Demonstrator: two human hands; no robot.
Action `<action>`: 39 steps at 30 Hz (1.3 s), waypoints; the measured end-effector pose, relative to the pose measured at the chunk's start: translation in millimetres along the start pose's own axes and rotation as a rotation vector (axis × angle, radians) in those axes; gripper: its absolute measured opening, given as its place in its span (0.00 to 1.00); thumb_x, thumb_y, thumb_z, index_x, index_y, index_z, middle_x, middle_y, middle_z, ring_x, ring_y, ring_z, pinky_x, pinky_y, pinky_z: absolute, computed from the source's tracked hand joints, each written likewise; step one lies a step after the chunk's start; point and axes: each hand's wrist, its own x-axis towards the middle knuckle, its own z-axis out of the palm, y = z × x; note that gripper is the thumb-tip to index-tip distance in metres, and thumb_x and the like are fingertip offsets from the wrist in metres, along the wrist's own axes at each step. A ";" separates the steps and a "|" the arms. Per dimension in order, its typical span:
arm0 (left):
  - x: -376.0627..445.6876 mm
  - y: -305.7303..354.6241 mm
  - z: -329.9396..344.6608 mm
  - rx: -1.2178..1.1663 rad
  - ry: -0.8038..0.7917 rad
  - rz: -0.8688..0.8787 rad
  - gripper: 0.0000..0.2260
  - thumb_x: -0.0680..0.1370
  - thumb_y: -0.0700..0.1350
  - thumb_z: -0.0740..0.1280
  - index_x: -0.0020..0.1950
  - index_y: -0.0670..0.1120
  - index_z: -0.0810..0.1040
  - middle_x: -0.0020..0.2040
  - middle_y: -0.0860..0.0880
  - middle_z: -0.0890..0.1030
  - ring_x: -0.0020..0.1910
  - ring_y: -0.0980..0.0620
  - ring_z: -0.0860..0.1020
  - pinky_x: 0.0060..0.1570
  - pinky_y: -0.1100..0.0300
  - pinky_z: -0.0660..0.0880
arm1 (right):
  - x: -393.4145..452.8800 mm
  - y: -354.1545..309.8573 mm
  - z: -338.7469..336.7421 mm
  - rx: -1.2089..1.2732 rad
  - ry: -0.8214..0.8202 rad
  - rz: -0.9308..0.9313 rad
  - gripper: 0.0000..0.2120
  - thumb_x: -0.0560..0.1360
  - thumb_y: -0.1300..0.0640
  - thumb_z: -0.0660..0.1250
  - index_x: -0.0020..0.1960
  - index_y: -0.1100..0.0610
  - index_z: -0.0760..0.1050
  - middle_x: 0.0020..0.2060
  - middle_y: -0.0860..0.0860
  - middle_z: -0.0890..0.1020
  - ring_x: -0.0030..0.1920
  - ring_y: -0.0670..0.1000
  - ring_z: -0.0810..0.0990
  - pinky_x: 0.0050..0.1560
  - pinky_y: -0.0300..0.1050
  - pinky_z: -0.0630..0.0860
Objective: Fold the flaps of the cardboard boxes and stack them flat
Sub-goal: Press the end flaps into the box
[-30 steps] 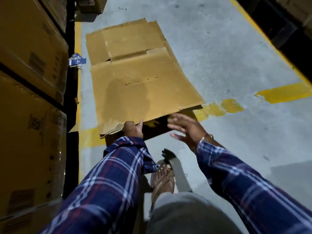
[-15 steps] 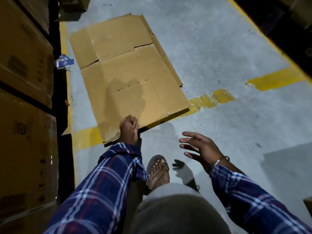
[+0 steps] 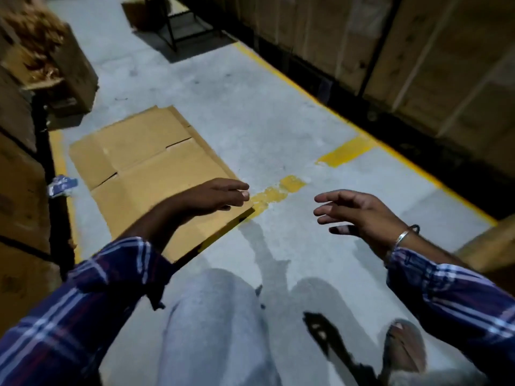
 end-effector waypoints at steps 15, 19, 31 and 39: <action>31.1 195.8 290.7 0.357 -0.294 0.382 0.19 0.75 0.59 0.72 0.64 0.54 0.81 0.55 0.53 0.86 0.58 0.54 0.82 0.61 0.53 0.77 | -183.1 59.2 -249.2 -0.081 1.162 -0.084 0.14 0.72 0.48 0.72 0.56 0.51 0.83 0.46 0.51 0.84 0.51 0.56 0.83 0.55 0.50 0.79; 60.7 217.4 366.5 0.305 -0.283 0.389 0.07 0.81 0.51 0.70 0.56 0.52 0.84 0.52 0.50 0.87 0.53 0.53 0.84 0.52 0.55 0.76 | -200.5 79.0 -286.0 0.026 1.428 0.001 0.16 0.72 0.47 0.70 0.59 0.49 0.82 0.58 0.53 0.81 0.58 0.56 0.79 0.62 0.54 0.77; 140.6 253.1 523.2 0.008 -0.232 0.048 0.26 0.80 0.64 0.66 0.67 0.46 0.76 0.54 0.51 0.79 0.48 0.57 0.76 0.48 0.55 0.72 | -241.4 183.8 -331.7 0.196 1.700 0.476 0.21 0.81 0.52 0.65 0.73 0.53 0.70 0.73 0.57 0.66 0.71 0.63 0.67 0.69 0.60 0.66; 148.5 236.4 544.3 -0.238 -0.235 -0.089 0.26 0.75 0.63 0.73 0.67 0.52 0.71 0.61 0.50 0.76 0.62 0.46 0.72 0.69 0.40 0.67 | -232.5 198.1 -325.3 0.667 1.744 0.389 0.27 0.74 0.53 0.77 0.68 0.54 0.71 0.70 0.57 0.71 0.67 0.58 0.74 0.51 0.41 0.67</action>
